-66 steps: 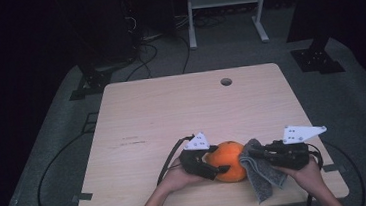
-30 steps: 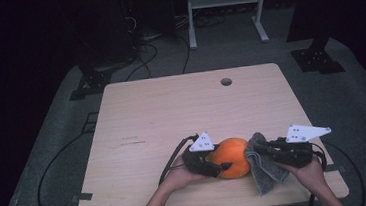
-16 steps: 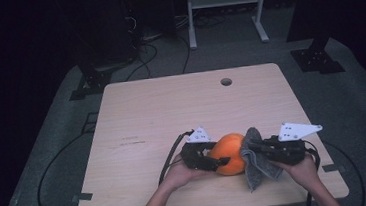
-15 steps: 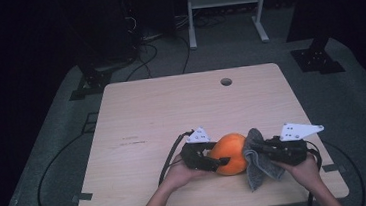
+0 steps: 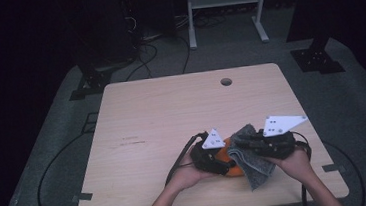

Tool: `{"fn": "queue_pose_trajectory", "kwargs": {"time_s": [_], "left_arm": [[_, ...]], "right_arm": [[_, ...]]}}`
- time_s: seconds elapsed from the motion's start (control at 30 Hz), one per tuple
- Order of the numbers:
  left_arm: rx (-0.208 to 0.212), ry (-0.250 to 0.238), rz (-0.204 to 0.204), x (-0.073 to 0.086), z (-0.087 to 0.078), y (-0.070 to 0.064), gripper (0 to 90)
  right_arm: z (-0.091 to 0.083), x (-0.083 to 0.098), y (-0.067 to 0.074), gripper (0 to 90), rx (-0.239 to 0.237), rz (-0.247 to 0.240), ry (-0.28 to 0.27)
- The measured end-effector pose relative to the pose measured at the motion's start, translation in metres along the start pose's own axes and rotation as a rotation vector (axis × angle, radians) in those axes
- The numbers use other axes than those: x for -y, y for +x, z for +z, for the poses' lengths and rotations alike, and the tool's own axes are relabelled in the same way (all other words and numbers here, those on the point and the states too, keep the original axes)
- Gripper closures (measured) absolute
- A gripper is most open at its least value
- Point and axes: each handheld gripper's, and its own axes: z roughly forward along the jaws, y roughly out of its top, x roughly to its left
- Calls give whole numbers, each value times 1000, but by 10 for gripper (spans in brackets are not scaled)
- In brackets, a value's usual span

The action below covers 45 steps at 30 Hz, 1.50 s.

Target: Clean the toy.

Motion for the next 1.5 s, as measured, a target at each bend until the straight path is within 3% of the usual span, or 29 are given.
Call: {"fn": "queue_pose_trajectory", "kwargs": {"time_s": [0.1, 0.2, 0.3, 0.43, 0.6, 0.7, 0.83, 0.97, 1.03, 1.07, 1.13, 1.23, 1.33, 1.43, 1.5], "left_arm": [[11, -5, -6, 5, 0, 1, 307], [23, -12, -18, 7, 1, 2, 311], [25, -17, -4, 6, 2, 0, 311], [25, -16, -5, 6, 2, 0, 310], [43, -21, -35, 9, 1, 5, 309], [46, -26, -43, 9, 3, 6, 308], [48, -21, -34, 8, 3, 5, 299], [64, -39, 0, 10, -2, 9, 154], [49, -42, -14, 10, -2, 14, 87], [60, -39, -24, 10, 0, 16, 70], [104, -25, -38, 12, 6, 19, 83], [121, -44, -41, 14, 9, 20, 160], [117, -46, -42, 15, 9, 18, 189], [116, -42, -26, 16, 8, 18, 195], [118, -47, -37, 17, 8, 18, 195]], "right_arm": [[5, 7, -4, 809, -22, 22, 7], [1, 18, -9, 810, -18, 48, -10], [-7, 31, -14, 810, -14, 90, -32], [-21, 39, -18, 809, 42, 99, -11], [-30, 52, -26, 808, 98, 135, 45], [-32, 52, -25, 808, 97, 143, 18], [-29, 36, -16, 803, 49, 95, -41], [-17, 34, -13, 806, 32, 67, -3], [-15, 38, -13, 805, 20, 81, -17], [-15, 40, -13, 804, 24, 81, -23], [-15, 40, -12, 804, 30, 74, -19], [-17, 44, -13, 804, 39, 75, -15], [-22, 55, -18, 803, 44, 107, -24], [-28, 69, -24, 803, 73, 151, 0], [-30, 75, -25, 803, 85, 170, 15]]}}
